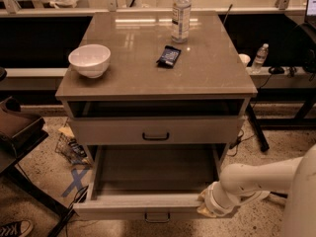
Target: Open middle drawer
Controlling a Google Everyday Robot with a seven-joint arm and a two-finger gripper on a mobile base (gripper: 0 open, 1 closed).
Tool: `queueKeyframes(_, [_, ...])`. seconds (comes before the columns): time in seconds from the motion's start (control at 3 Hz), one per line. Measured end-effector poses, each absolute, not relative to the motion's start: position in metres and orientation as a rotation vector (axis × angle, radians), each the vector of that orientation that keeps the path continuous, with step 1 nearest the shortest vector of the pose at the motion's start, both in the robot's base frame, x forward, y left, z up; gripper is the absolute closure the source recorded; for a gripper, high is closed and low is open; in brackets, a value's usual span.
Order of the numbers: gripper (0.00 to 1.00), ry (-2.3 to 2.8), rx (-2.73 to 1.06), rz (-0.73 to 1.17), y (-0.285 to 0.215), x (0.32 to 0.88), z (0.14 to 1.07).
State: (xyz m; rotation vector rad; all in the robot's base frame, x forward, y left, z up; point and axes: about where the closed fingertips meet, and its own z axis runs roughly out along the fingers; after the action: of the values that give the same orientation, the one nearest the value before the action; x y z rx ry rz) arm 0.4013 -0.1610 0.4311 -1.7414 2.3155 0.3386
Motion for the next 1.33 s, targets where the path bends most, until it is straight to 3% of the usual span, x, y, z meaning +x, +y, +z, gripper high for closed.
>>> queueKeyframes(0.67, [1.0, 2.316, -1.741, 0.339, -0.161, 0.401, 0.435])
queueKeyframes(1.33, [1.0, 2.377, -1.757, 0.383, -0.172, 0.359, 0.44])
